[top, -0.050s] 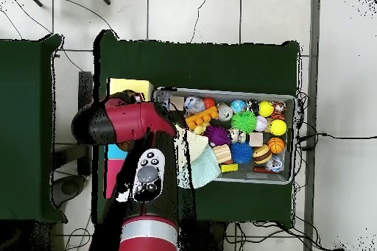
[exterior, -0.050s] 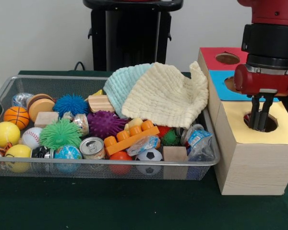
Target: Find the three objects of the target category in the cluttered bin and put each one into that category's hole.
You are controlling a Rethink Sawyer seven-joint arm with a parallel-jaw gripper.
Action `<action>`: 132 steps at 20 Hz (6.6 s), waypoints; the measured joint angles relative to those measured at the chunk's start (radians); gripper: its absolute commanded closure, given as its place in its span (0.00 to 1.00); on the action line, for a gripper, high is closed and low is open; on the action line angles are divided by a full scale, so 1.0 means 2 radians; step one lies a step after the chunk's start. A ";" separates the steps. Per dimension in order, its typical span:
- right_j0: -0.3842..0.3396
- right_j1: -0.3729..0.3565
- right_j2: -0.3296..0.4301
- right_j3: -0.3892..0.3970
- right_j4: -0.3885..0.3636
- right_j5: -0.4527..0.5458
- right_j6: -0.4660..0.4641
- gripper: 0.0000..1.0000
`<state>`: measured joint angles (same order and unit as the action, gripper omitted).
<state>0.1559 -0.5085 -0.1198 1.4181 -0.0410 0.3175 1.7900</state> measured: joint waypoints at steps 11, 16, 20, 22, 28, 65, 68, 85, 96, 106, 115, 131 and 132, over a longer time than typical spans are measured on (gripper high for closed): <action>0.003 -0.002 -0.004 0.012 0.000 -0.028 0.000 1.00; 0.010 0.001 -0.012 0.012 0.001 -0.035 0.000 1.00; 0.014 0.003 -0.016 0.013 0.001 -0.042 0.000 1.00; 0.016 0.004 -0.019 0.013 0.001 -0.045 0.000 1.00; 0.019 0.005 -0.023 0.013 0.001 -0.049 0.000 1.00; 0.012 -0.002 -0.018 0.027 0.003 -0.058 0.000 1.00; 0.008 -0.005 -0.014 0.031 0.003 -0.058 0.000 1.00; 0.002 -0.028 -0.008 0.070 0.003 -0.058 0.000 1.00; 0.056 0.001 -0.059 0.043 0.009 -0.057 0.000 1.00; 0.083 0.038 -0.086 0.017 0.043 -0.054 0.000 1.00; 0.071 0.058 -0.084 0.005 0.053 -0.055 0.000 1.00; 0.039 0.063 -0.055 -0.008 0.053 -0.055 0.000 1.00; 0.037 0.062 -0.052 -0.008 0.053 -0.055 0.000 1.00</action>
<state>0.2290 -0.3839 -0.2233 1.4022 0.0641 0.2077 1.7900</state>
